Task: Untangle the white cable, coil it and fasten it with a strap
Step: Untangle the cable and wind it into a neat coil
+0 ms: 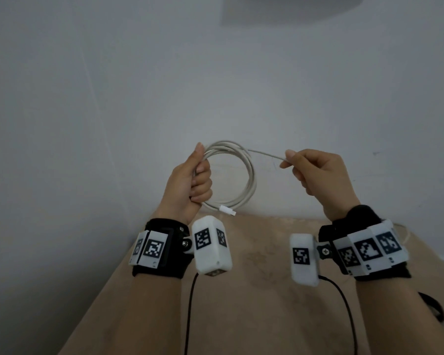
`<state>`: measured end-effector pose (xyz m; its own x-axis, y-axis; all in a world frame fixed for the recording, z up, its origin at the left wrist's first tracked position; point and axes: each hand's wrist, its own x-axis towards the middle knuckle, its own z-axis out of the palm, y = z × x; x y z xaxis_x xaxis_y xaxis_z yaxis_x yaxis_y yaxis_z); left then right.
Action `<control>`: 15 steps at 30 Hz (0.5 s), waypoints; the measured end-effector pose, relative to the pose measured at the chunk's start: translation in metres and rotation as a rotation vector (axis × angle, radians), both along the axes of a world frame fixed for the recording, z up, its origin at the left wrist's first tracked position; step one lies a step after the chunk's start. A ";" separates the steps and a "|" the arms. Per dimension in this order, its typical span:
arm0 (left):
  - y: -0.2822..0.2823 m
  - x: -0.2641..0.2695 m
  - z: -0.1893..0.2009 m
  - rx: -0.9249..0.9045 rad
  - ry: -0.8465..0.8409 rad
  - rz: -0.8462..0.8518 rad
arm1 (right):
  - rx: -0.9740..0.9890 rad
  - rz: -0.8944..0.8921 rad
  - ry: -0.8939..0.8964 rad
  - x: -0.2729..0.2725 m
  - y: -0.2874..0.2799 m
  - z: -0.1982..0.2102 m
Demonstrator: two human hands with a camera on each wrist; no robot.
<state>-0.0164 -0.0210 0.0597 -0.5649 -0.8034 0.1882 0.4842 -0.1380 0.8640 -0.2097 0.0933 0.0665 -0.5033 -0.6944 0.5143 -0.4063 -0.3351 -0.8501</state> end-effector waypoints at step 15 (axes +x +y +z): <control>0.005 -0.011 0.001 0.142 0.186 0.067 | 0.138 0.282 -0.062 0.012 -0.003 -0.002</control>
